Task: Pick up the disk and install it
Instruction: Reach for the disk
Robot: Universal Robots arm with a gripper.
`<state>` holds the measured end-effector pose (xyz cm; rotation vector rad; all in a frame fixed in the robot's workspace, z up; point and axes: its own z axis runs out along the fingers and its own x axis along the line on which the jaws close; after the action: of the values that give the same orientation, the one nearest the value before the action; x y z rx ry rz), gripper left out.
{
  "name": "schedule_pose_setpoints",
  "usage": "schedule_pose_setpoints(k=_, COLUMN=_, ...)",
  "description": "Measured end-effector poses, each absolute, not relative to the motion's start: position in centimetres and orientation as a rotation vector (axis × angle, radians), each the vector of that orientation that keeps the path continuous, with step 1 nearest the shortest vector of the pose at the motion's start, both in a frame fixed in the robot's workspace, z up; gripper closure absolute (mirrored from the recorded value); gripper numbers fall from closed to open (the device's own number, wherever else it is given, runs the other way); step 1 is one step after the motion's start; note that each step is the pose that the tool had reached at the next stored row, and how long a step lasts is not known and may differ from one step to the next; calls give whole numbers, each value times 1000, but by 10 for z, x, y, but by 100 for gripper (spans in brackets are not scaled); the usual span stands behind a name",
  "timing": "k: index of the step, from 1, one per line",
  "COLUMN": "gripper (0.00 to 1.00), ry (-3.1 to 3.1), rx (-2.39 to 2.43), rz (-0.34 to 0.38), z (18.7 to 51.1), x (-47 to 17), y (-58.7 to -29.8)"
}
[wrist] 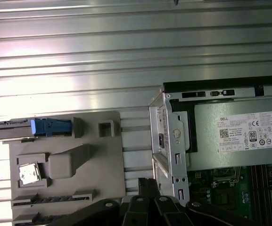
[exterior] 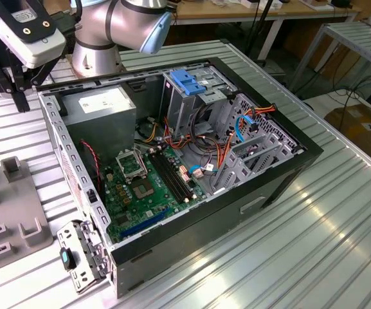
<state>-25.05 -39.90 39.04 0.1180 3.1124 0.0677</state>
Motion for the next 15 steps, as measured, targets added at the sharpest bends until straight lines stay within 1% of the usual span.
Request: schedule_pose_setpoints(k=15, gripper=89, ry=3112, rx=118, rz=68, z=388, x=-270, y=-399)
